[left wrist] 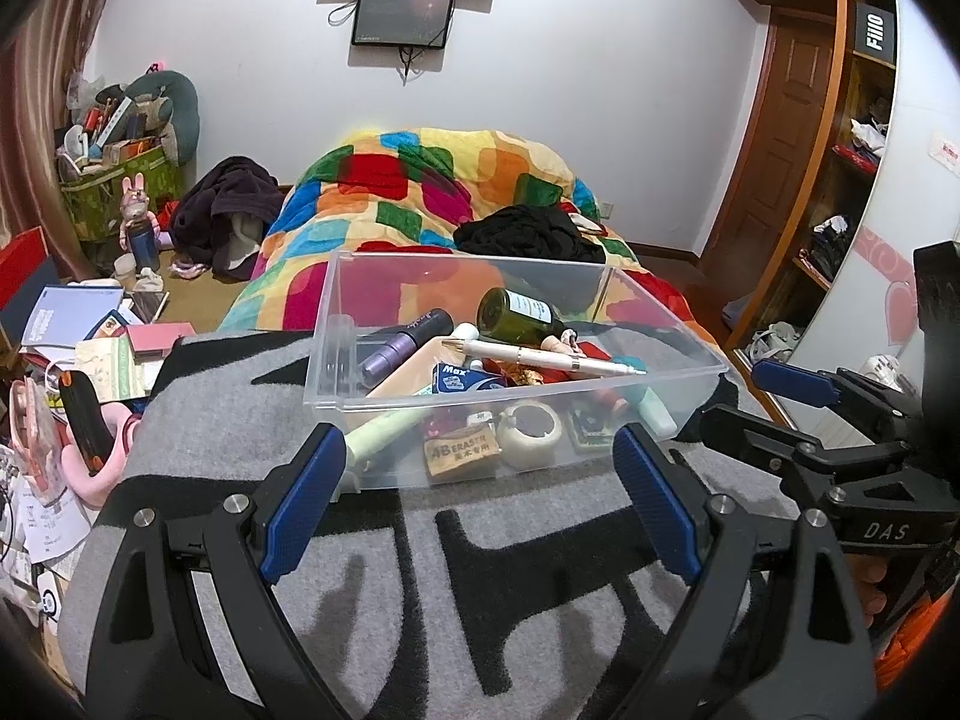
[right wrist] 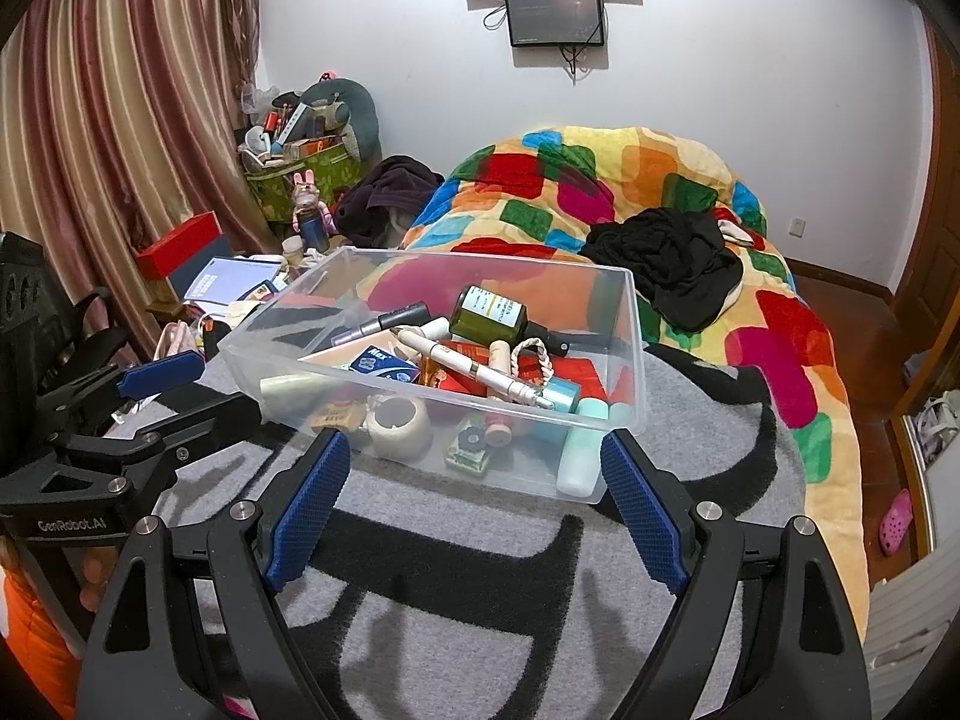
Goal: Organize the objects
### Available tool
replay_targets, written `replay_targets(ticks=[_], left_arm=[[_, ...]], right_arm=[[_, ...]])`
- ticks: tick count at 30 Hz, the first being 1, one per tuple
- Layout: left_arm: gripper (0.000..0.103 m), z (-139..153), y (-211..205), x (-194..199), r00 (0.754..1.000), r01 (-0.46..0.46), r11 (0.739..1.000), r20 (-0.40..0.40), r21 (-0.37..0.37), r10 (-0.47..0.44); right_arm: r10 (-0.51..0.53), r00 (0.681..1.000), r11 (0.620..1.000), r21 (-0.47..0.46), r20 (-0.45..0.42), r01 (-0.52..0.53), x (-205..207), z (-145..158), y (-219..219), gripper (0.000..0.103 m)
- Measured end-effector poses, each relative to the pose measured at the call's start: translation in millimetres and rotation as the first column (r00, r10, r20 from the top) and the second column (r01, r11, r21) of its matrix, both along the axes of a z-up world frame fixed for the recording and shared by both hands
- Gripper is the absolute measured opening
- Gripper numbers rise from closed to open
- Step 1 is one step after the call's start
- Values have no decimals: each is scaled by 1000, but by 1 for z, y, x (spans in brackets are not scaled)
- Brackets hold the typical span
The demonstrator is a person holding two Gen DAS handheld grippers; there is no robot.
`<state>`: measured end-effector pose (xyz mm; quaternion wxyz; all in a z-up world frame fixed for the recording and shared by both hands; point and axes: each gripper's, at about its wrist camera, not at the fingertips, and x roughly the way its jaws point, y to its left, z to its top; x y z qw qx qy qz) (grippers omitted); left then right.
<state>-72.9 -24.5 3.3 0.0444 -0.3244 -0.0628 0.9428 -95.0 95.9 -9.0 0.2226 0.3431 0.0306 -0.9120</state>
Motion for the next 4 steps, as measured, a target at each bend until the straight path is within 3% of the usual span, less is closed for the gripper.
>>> replay_targets(ticks=[4], left_arm=[[91,1,2,1,1000,7,1000,5,-10,-7]], right_arm=[[-1,1000,1000,-1,2,1,0,0,0,84]])
